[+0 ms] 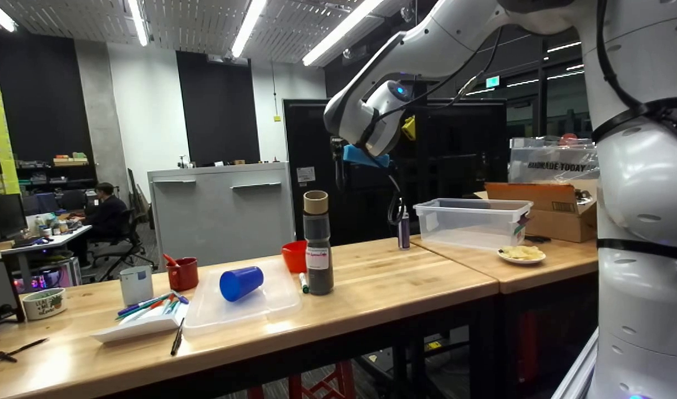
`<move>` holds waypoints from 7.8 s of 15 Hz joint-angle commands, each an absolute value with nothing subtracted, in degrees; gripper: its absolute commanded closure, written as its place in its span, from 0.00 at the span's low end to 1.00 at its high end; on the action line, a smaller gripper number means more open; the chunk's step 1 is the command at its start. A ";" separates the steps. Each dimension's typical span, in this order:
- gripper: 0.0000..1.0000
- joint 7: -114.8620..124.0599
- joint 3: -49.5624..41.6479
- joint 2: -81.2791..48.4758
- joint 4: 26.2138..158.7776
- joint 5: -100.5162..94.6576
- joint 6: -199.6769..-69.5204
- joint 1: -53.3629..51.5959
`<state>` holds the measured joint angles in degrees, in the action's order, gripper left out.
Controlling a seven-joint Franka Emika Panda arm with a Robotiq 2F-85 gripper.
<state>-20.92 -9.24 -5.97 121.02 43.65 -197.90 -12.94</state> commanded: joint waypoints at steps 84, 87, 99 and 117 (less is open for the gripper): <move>0.63 -31.11 29.41 11.72 136.92 34.42 -197.97 13.50; 0.63 -31.09 33.73 11.62 136.39 34.37 -197.97 17.97; 0.62 -29.76 51.20 11.67 136.65 34.67 -197.94 35.47; 0.63 -26.23 75.05 13.73 132.63 34.00 -197.96 59.34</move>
